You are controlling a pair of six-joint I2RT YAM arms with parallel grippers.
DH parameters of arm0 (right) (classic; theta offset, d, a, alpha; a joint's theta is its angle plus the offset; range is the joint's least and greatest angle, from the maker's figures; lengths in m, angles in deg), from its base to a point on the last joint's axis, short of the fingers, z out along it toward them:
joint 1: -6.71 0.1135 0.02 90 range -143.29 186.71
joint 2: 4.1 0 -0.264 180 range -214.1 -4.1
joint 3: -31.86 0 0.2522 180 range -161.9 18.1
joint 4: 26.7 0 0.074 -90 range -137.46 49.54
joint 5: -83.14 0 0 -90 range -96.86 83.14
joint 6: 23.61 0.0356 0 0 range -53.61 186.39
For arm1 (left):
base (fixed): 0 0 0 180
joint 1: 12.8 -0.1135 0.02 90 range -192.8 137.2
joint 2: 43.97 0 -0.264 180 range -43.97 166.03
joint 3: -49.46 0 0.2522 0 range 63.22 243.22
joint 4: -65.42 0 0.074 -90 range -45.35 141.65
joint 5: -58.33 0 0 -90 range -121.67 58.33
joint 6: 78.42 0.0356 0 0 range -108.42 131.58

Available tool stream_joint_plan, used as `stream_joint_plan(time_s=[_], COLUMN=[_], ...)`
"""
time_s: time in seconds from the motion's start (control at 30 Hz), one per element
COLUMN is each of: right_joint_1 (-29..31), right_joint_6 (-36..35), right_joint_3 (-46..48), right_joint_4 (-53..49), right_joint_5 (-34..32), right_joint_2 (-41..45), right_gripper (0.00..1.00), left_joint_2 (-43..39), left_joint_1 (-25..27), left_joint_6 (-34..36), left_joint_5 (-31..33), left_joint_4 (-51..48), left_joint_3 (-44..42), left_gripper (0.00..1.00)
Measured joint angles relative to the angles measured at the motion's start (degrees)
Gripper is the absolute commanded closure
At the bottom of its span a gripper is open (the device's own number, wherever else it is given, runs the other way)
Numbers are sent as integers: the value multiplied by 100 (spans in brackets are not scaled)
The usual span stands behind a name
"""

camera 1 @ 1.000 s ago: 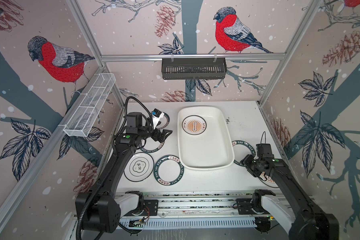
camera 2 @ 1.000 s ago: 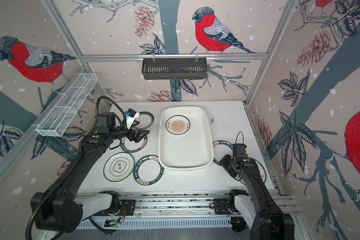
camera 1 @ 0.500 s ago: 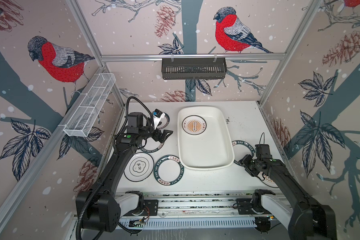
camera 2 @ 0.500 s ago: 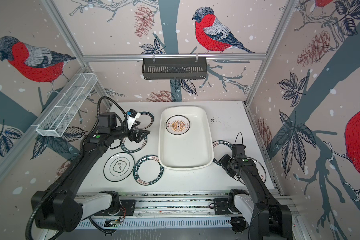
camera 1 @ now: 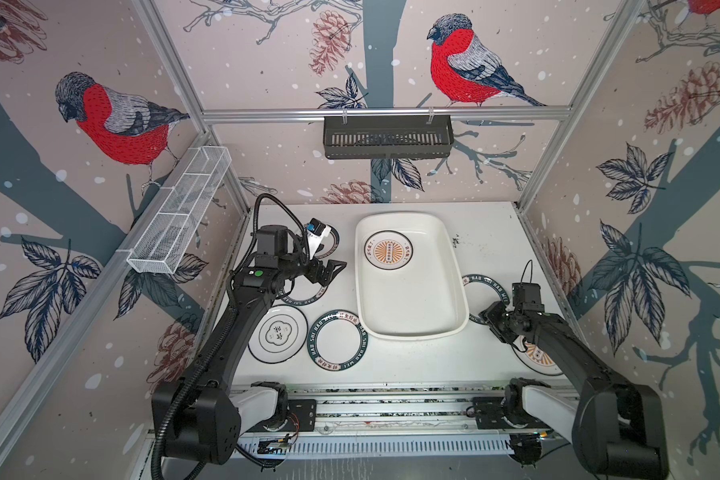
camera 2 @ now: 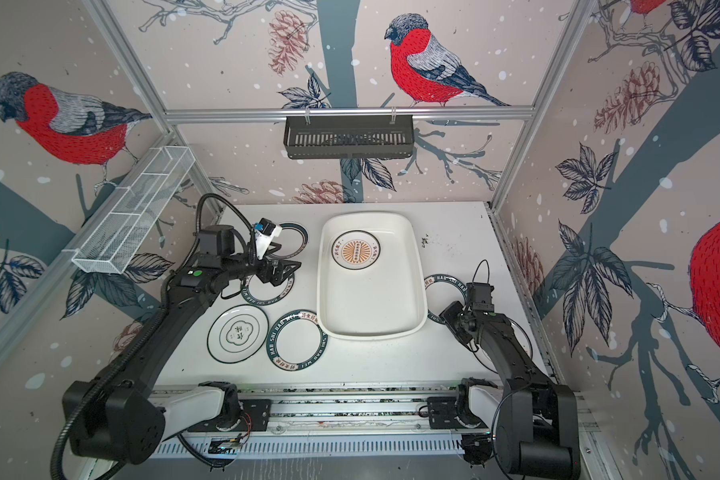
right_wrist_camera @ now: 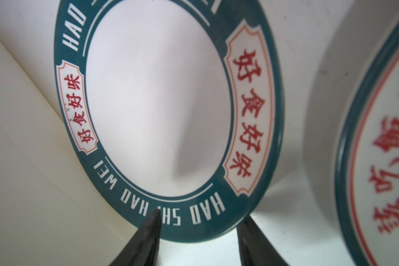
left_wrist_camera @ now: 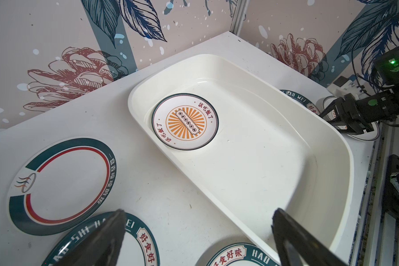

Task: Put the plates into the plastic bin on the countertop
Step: 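Pinch the rim of the green 'HAO SHI HAO WEI' plate with the right gripper, then lift the green-rimmed plate with the right gripper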

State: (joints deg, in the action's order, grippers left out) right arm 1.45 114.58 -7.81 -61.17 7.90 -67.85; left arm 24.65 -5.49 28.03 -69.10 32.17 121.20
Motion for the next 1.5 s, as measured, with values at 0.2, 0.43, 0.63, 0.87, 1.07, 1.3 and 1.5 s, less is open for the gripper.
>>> stream_joint_plan(time_s=[0.2,0.43,0.63,0.87,1.07,1.3,1.5], right_joint_1=[-184,-431,-619,-828,-955,-1027,-1054], right_joint_6=[-2,4,4,26,26,109,155], right_joint_3=[111,380,568,719,776,859,885], right_joint_4=[415,901,1488,2020,2218,2546,2791], right_joint_5=[120,341,647,999,1143,1279,1412], right_joint_2=[-118,-68,-186,-361,-463,-645,-800], right_gripper=[52,56,58,64,70,77,82], left_joint_2=[2,39,68,98,111,107,81], left_joint_1=[11,48,83,118,129,166,177], left_joint_6=[-7,-13,-15,-17,-17,-125,-157], left_joint_5=[11,17,20,24,37,37,2], left_joint_4=[0,7,50,96,114,122,120], left_joint_3=[2,13,13,13,11,-42,-17], left_gripper=[2,2,2,2,2,2,2])
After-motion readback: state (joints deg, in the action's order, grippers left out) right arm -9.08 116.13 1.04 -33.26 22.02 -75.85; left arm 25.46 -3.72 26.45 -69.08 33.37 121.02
